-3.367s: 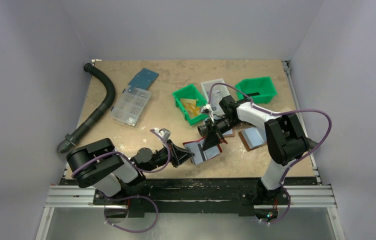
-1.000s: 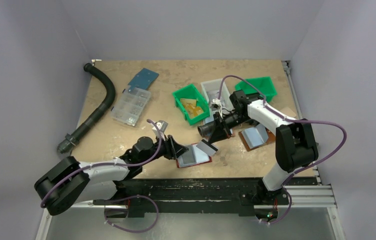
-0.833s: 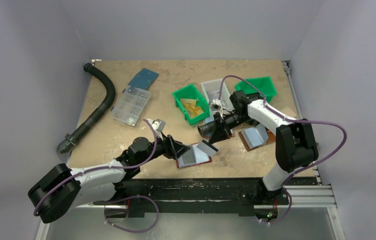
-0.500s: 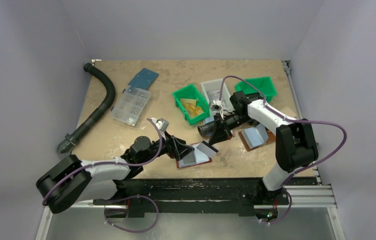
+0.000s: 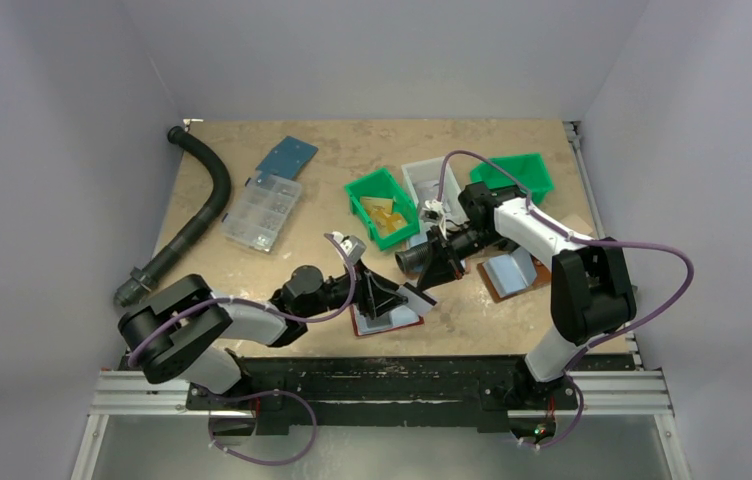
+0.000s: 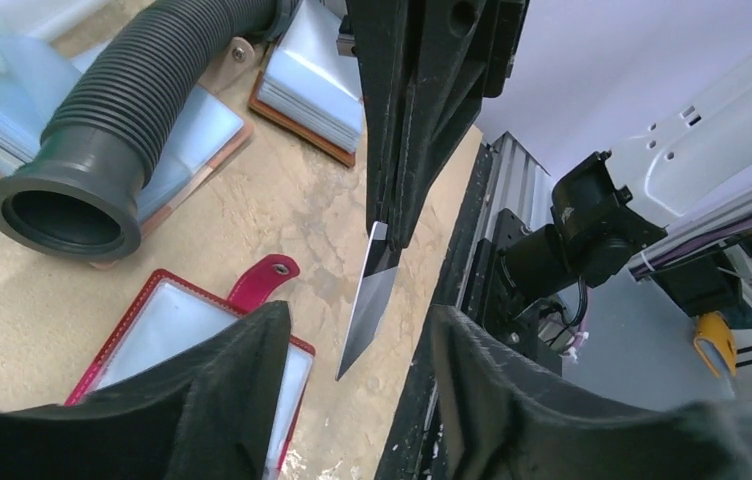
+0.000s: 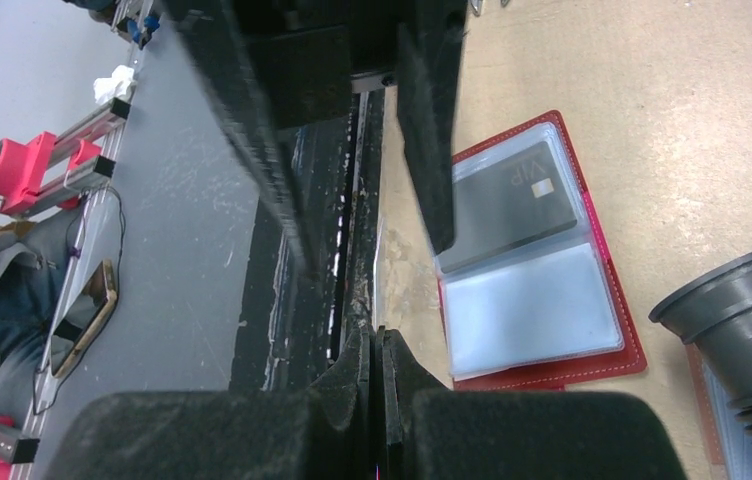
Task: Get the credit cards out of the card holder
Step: Remove the credit card from the card holder.
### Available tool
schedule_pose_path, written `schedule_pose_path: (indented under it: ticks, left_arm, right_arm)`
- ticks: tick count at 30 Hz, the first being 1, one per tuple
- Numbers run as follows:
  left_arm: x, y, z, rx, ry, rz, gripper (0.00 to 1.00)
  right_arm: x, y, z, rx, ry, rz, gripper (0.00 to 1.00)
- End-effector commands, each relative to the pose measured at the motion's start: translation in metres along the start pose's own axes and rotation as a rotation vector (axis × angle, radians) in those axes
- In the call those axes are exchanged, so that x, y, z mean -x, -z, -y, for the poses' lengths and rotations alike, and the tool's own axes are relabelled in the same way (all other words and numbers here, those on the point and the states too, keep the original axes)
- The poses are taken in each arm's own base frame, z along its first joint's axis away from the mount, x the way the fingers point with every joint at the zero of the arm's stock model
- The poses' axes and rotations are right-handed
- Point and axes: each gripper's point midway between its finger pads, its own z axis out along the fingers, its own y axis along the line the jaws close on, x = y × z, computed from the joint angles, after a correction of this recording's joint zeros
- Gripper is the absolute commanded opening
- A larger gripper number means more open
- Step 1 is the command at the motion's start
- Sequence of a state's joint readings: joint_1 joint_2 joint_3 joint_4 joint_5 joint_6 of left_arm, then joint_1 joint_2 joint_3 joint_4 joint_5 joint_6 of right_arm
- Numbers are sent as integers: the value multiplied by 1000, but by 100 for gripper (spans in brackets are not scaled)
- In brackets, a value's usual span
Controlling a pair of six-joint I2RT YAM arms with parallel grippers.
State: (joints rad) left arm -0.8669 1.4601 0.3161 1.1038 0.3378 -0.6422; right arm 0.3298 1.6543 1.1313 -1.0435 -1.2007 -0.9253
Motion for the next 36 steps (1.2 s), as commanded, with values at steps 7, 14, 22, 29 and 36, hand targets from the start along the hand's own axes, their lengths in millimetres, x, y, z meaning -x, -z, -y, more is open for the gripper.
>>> schedule_pose_path:
  ticks: [7,14,22,29,36]
  left_arm:
    - [8,-12,26,-172,-19,37,0]
    - [3,5,-3,50,-208,-12,0]
    - [38,35,-4,363,-574,83,0]
    - [80,60,10,639,-813,219,0]
    - [85,53,6,915,-961,184,0]
  right_arm:
    - [14,0,-6,25,45,29,0]
    - [30,19,-10,-24,100,35,35]
    - [55,36,-25,-144,114,167,56]
    - [83,48,-50,-35,42,336,53]
    - [100,54,-35,-135,-317,560,59]
